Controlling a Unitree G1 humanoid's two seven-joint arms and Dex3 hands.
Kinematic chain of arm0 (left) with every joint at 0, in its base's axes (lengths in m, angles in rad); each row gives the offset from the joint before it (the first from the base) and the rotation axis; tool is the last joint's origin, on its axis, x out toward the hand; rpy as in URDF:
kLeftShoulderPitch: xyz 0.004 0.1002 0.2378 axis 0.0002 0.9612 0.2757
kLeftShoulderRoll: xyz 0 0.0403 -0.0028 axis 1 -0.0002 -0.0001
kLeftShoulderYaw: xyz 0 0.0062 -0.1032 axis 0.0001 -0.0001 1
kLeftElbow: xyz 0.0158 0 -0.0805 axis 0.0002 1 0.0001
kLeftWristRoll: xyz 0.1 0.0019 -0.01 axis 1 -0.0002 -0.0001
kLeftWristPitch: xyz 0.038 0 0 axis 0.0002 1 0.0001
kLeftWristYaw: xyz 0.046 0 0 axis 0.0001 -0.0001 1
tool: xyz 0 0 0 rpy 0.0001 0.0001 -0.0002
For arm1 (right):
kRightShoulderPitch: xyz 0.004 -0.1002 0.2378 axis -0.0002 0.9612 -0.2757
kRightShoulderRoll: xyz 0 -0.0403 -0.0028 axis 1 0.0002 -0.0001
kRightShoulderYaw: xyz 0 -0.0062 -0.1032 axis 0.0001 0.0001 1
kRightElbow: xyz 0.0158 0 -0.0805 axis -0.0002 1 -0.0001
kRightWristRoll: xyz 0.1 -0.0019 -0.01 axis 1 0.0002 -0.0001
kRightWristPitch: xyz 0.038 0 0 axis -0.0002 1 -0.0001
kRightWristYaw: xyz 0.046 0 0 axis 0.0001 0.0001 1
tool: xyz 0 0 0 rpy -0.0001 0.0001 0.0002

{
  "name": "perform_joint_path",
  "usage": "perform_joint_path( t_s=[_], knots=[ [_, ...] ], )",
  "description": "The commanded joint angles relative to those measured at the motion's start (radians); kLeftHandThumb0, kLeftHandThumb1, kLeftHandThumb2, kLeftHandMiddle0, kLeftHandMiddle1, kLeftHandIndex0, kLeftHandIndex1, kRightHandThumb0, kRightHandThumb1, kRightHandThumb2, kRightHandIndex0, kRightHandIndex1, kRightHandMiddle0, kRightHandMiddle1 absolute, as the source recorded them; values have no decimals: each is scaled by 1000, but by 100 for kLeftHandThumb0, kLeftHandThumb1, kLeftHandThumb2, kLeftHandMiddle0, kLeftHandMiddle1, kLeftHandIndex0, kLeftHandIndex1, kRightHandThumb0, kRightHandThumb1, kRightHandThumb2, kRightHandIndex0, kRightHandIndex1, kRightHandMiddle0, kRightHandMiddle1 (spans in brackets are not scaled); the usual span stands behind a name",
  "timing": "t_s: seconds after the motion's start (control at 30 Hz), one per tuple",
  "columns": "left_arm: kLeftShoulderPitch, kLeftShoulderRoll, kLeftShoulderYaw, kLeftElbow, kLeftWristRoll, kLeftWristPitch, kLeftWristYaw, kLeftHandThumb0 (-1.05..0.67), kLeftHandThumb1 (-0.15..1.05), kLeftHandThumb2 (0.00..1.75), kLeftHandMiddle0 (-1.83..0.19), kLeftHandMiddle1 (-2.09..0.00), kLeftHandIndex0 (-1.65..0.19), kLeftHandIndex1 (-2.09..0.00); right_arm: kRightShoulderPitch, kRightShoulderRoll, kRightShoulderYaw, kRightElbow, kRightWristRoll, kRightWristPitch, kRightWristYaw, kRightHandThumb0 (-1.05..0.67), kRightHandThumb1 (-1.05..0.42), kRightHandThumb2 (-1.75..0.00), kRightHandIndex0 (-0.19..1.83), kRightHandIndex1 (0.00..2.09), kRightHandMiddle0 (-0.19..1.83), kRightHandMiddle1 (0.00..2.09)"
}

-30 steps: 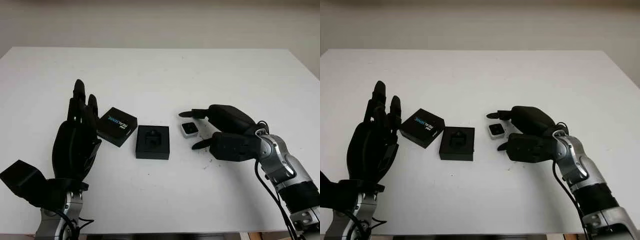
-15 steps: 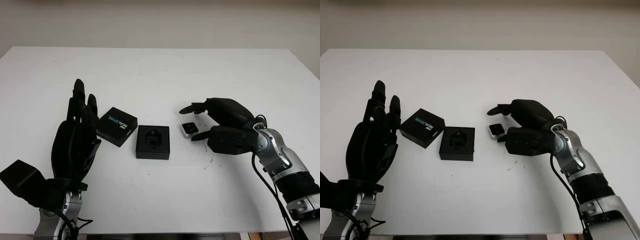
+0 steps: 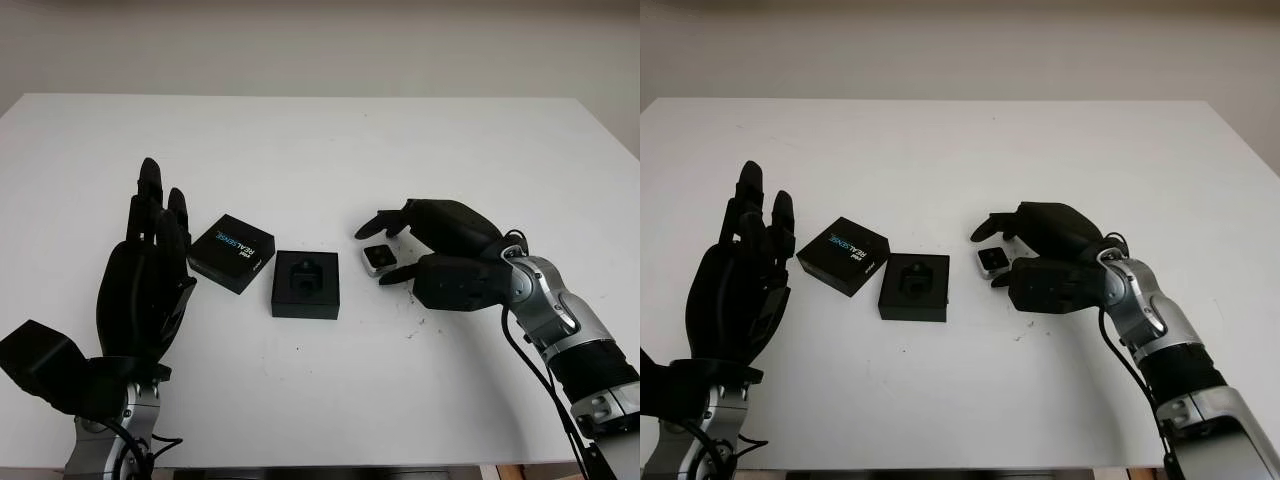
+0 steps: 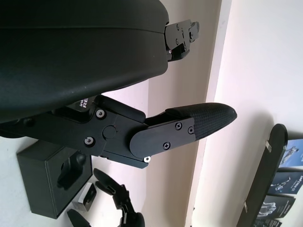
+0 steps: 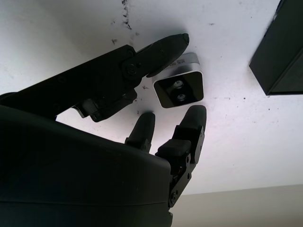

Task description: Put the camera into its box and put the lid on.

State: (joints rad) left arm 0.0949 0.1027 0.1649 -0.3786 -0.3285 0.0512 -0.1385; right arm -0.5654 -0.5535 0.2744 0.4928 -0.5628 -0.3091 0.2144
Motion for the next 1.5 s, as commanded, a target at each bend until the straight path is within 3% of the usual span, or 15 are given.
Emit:
perform_joint_path(
  t_s=[0.0,0.37,1.0,1.23,1.33,1.4,1.47],
  knots=[
    [-8,1,6,-30,-5,3,4,-70,105,65,19,0,19,0,-20,-6,13,13,-8,-21,-7,-46,-80,-5,15,125,43,65],
    [-2,-2,7,-38,-8,2,6,-69,105,64,19,0,19,0,-12,-21,50,7,-107,-38,-69,-40,-82,-5,29,110,50,75],
    [-1,0,5,-34,-5,-2,-5,-70,105,63,19,0,19,0,-44,-63,115,24,-262,-64,-172,-43,-86,-5,8,180,51,85],
    [2,-5,7,-40,-6,8,6,-70,105,63,19,-3,19,-1,-43,-66,121,17,-274,-44,-169,-46,-84,-5,9,166,52,81],
    [3,-2,7,-41,-4,6,4,-70,105,63,19,-3,19,-2,-45,-71,126,19,-290,-53,-187,-45,-85,-6,10,168,53,91],
    [2,0,8,-39,-6,4,0,-70,105,63,19,-2,19,-1,-45,-69,125,35,-297,-66,-229,-38,-87,-6,20,159,50,129],
    [3,0,8,-40,-4,4,1,-70,105,63,19,-1,19,0,-41,-57,112,56,-277,-79,-264,-33,-89,-6,24,142,46,145]
  ],
)
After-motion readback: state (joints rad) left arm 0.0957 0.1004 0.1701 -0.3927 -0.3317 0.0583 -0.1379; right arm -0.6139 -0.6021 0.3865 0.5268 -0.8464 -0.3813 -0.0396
